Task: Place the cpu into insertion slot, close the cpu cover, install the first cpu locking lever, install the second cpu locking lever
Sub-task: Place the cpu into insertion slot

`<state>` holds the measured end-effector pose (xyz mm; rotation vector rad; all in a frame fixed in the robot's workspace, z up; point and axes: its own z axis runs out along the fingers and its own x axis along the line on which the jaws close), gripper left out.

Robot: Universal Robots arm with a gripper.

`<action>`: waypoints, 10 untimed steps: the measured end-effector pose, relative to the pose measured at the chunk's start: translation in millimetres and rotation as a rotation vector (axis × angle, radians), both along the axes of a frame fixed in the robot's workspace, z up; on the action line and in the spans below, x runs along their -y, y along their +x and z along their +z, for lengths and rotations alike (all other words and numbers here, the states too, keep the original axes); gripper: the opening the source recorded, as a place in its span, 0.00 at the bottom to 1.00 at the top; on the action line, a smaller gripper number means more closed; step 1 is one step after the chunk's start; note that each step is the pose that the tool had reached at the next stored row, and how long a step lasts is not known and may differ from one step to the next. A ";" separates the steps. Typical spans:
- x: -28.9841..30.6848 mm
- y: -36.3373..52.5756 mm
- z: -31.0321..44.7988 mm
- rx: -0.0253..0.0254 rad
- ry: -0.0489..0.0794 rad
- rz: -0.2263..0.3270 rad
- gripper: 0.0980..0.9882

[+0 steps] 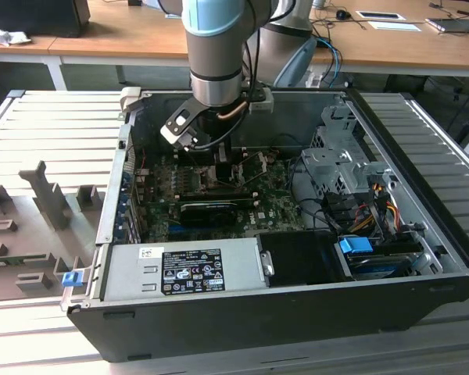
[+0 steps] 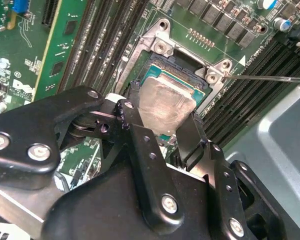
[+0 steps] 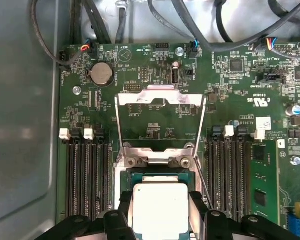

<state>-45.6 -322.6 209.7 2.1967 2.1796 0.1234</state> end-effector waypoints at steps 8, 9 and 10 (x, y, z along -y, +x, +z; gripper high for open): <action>-1.0 -1.8 -6.5 -0.0007 -0.003 0.000 0.49; -1.5 -1.8 -7.6 -0.0008 -0.003 0.000 0.49; -1.8 -1.8 -8.4 -0.0009 -0.003 0.000 0.49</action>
